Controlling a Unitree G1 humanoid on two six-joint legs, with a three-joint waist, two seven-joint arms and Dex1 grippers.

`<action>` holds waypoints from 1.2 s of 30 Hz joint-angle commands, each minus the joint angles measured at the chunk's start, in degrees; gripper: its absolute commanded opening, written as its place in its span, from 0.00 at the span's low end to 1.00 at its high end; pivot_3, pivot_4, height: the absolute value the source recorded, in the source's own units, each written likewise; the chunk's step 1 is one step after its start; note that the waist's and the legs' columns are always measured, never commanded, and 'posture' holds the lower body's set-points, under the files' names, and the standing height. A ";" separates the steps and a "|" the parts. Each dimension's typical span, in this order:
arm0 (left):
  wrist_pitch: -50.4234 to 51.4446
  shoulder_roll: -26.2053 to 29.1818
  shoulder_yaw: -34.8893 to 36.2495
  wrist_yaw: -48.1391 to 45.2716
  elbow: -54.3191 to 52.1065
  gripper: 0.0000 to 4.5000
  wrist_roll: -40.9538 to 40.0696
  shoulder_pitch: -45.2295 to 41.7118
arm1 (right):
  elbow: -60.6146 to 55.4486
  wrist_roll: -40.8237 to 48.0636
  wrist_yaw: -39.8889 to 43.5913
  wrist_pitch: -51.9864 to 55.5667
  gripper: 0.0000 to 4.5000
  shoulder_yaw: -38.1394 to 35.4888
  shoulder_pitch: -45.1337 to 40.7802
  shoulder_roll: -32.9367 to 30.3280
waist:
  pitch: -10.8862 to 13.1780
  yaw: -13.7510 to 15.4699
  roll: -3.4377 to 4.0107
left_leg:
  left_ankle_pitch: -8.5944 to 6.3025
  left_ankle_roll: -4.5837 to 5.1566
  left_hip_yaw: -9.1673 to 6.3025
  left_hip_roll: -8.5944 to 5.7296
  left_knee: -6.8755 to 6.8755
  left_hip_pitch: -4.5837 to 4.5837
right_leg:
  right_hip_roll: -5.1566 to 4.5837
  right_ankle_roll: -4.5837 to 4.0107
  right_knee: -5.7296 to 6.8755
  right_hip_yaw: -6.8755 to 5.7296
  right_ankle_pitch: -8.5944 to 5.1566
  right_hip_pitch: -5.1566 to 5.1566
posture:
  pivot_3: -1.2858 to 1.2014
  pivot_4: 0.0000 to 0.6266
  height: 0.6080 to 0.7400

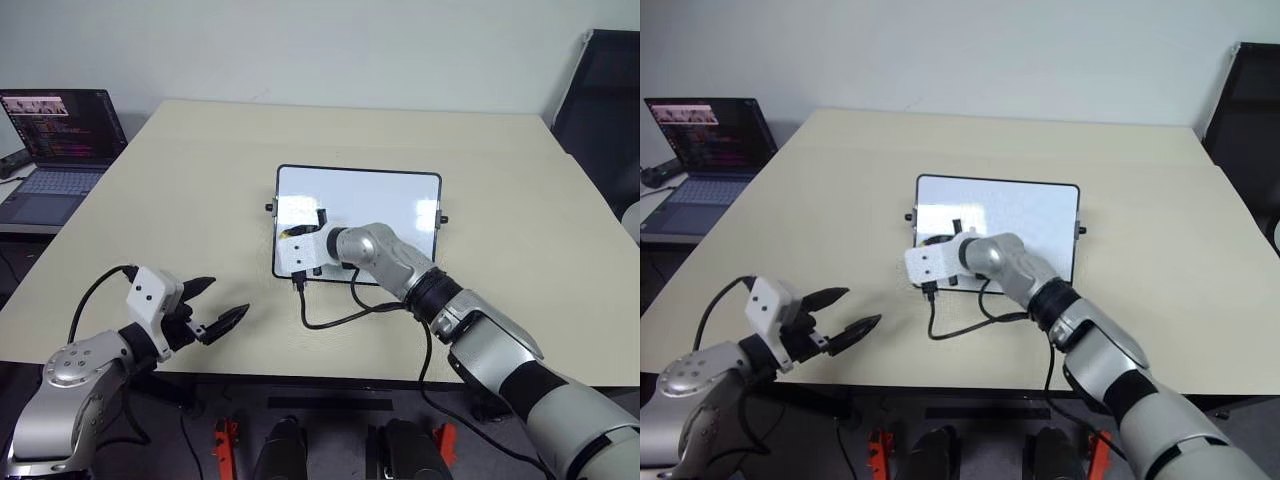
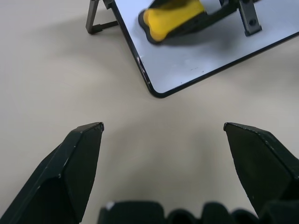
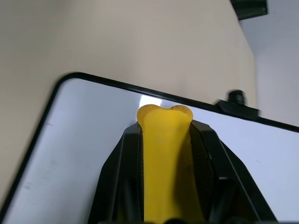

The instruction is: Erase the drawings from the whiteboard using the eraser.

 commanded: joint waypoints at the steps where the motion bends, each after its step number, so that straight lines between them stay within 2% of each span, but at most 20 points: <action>1: -0.22 0.32 -0.26 -0.28 -1.85 1.00 -0.38 -0.95 | 1.60 -0.27 -1.33 0.77 0.22 -2.63 -0.52 -2.48 | 0.01 0.01 0.01 | 0.00 0.00 0.00 0.00 0.00 0.00 | 0.00 0.00 0.03 -0.02 0.00 0.00 | 0.52 0.24 1.00; 5: 0.07 0.23 -0.88 -0.21 -1.91 1.00 -0.67 -1.67 | -2.09 0.76 3.80 0.86 0.22 -1.91 2.86 -3.58 | 0.01 0.12 0.02 | 0.03 0.05 -0.06 0.01 -0.01 0.00 | 0.04 0.01 0.06 -0.07 0.00 0.14 | 0.52 0.24 1.00; 8: 1.30 0.53 -1.76 -0.60 -2.63 1.00 -1.75 -3.54 | -8.99 0.76 10.45 1.56 0.22 0.11 9.72 -6.69 | -0.07 0.37 -0.11 | 0.04 0.04 -0.03 0.00 0.00 0.00 | 0.02 0.10 -0.13 -0.07 -0.06 0.19 | 0.52 0.24 1.00; 10: 2.01 0.91 -2.64 -1.23 -3.01 1.00 -2.14 -4.99 | -12.72 0.34 11.29 3.07 0.22 -0.43 12.68 -8.52 | -0.07 0.30 -0.10 | 0.03 0.04 0.05 -0.02 0.01 0.00 | 0.00 0.14 -0.19 0.00 -0.09 0.25 | 0.52 0.24 1.00; 15: 3.35 1.74 -5.60 -3.06 -3.16 1.00 -2.26 -10.05 | -25.15 2.86 13.46 9.26 0.22 -5.91 18.29 -13.06 | -0.03 0.40 -0.04 | 0.04 0.04 0.03 -0.02 0.01 0.00 | 0.01 0.15 -0.07 -0.03 -0.08 0.28 | 0.52 0.24 1.00; 20: 4.66 1.42 -9.22 -5.16 -2.90 1.00 -2.98 -16.39 | -45.41 10.97 16.95 24.52 0.22 -16.66 25.19 -14.72 | -0.01 0.59 -0.03 | 0.04 0.04 0.05 -0.02 0.07 -0.12 | 0.00 0.15 -0.08 0.00 -0.06 0.31 | 0.52 0.24 1.00; 24: 4.78 1.17 -12.69 -6.79 -2.20 1.00 -2.35 -21.65 | -59.18 13.80 15.12 38.13 0.22 -25.32 31.09 -15.85 | 0.01 0.26 -0.01 | 0.06 0.01 0.04 -0.02 0.07 -0.50 | 0.03 0.47 -0.12 -0.04 0.00 0.14 | 0.52 0.24 1.00; 28: 5.08 0.09 -17.65 -8.84 -0.33 1.00 -1.43 -28.02 | -72.46 15.37 6.67 53.27 0.22 -38.53 38.35 -11.08 | 0.02 0.14 0.00 | -0.02 -0.07 -0.02 -0.02 -0.01 -0.57 | 0.04 0.60 -0.10 -0.13 -0.16 0.09 | 0.52 0.24 1.00; 32: 3.31 -2.91 -23.72 -11.08 3.94 1.00 1.19 -33.70 | -79.35 16.09 3.05 63.40 0.22 -43.33 45.60 -8.95 | 0.03 0.02 0.03 | -0.05 -0.12 0.03 -0.02 0.01 -0.58 | 0.04 0.66 -0.13 -0.09 -0.20 0.10 | 0.52 0.24 1.00; 36: 1.26 -7.04 -31.01 -15.11 9.46 1.00 4.94 -41.56 | -78.89 17.05 -1.36 66.37 0.22 -46.65 50.41 -8.59 | 0.05 -0.06 0.04 | -0.05 -0.11 0.08 -0.03 0.08 -0.58 | 0.03 0.66 -0.14 -0.04 -0.18 0.11 | 0.52 0.24 1.00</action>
